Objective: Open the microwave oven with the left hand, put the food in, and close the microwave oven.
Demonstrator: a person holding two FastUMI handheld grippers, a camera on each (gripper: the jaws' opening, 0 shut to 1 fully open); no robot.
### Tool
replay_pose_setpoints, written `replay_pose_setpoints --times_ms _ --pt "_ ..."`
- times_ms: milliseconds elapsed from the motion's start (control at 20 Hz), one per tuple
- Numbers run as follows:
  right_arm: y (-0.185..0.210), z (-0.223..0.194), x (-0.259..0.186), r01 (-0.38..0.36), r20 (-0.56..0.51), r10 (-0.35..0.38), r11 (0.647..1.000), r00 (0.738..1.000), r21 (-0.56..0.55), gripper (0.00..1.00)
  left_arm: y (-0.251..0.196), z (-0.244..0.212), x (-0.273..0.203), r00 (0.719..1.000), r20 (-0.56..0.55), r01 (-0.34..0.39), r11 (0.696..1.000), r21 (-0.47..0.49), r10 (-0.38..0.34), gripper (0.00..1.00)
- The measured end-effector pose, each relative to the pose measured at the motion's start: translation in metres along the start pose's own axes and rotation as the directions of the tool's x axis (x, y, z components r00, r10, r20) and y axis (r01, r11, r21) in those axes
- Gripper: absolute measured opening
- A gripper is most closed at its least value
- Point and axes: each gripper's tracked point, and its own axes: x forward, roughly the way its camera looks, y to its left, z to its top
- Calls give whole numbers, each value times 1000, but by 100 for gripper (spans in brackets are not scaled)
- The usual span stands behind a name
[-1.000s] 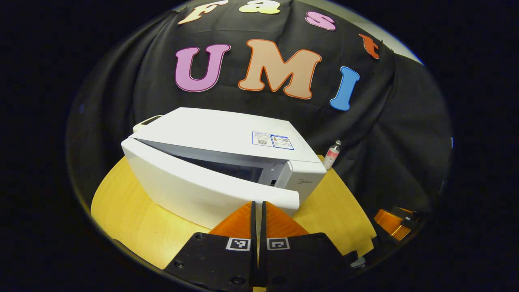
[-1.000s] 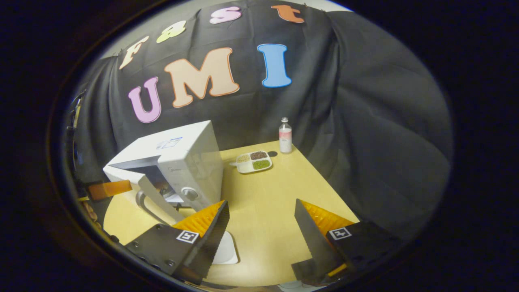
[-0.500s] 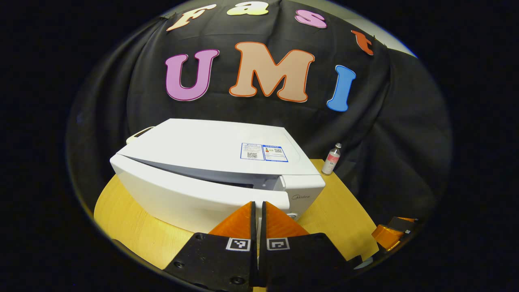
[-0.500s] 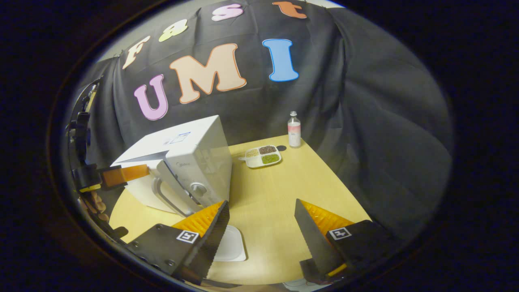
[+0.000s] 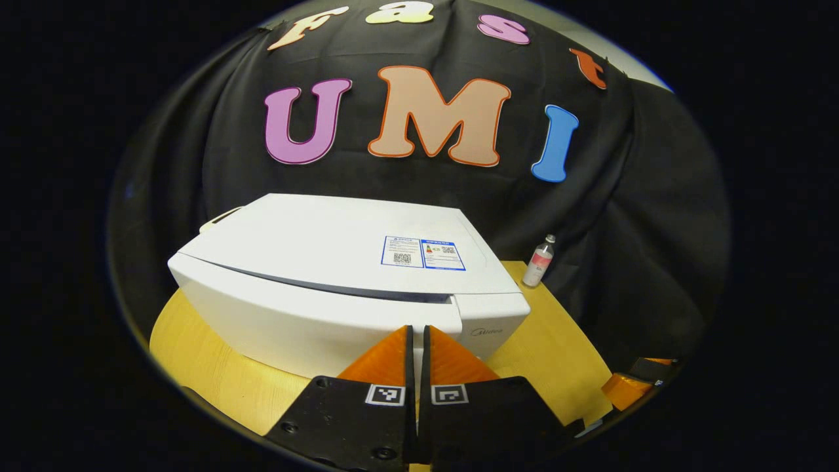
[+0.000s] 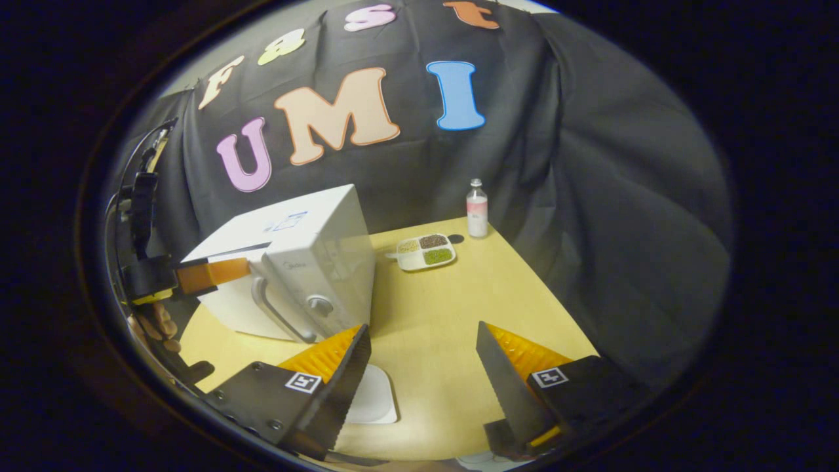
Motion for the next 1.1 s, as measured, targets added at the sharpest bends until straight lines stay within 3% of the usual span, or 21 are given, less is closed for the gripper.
replay_pose_setpoints --times_ms 650,700,750,1100 --pt "14 -8 10 -12 -50 10 999 999 -41 100 -2 8 3 998 48 33 999 -18 -32 0" --pt "15 -9 12 -14 -52 12 999 999 -42 92 -2 6 3 999 41 32 999 -8 -32 0" --pt "15 -9 10 -13 -52 11 999 999 -43 100 -2 6 3 999 44 33 999 0 -32 0" --pt "11 -6 7 0 -38 -1 999 999 -36 100 0 9 4 997 64 34 999 -5 -34 0"
